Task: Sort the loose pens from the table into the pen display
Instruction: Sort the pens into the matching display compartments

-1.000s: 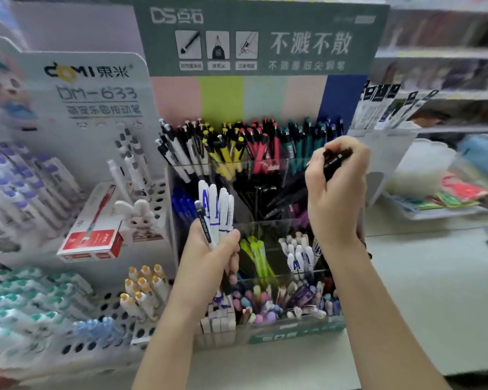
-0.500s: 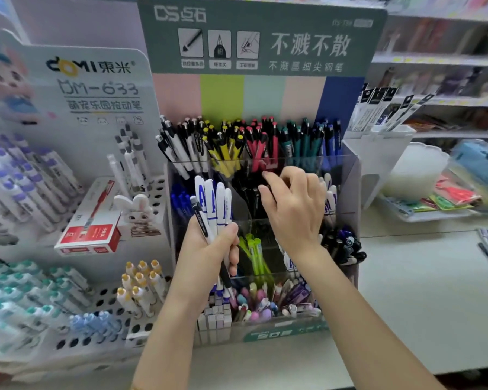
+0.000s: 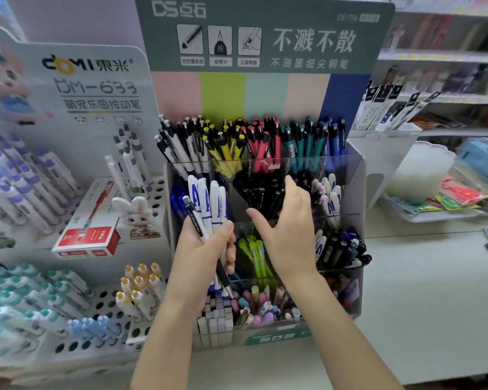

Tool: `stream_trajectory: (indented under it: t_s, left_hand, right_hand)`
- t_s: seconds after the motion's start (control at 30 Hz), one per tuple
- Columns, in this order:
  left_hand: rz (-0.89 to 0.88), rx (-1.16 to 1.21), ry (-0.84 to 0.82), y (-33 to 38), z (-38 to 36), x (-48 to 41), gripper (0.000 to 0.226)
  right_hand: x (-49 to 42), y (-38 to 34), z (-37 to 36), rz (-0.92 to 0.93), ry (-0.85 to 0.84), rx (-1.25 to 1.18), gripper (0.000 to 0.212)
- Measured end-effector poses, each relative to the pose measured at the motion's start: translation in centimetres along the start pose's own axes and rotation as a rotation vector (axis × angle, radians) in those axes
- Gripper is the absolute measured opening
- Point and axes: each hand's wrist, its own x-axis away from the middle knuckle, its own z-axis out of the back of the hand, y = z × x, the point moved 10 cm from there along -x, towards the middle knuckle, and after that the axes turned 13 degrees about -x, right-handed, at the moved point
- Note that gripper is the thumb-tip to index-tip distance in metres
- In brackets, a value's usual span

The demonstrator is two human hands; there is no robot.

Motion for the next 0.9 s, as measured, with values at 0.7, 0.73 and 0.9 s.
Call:
stream_trajectory:
  t_s: [0.7, 0.73, 0.9]
  left_hand:
    - [-0.026, 0.045, -0.083, 0.0, -0.3, -0.3, 0.010]
    - [-0.030, 0.057, -0.101, 0.0, -0.5, -0.2, 0.012]
    - [-0.046, 0.172, -0.223, -0.1, -1.8, 0.0, 0.029]
  right_hand:
    - [-3.0, -1.7, -0.8, 0.135, 0.249, 0.203, 0.050]
    - [-2.9, -1.9, -1.1, 0.154, 0.211, 0.223, 0.049]
    - [-2.8, -2.1, -0.2, 0.180, 0.147, 0.169, 0.054]
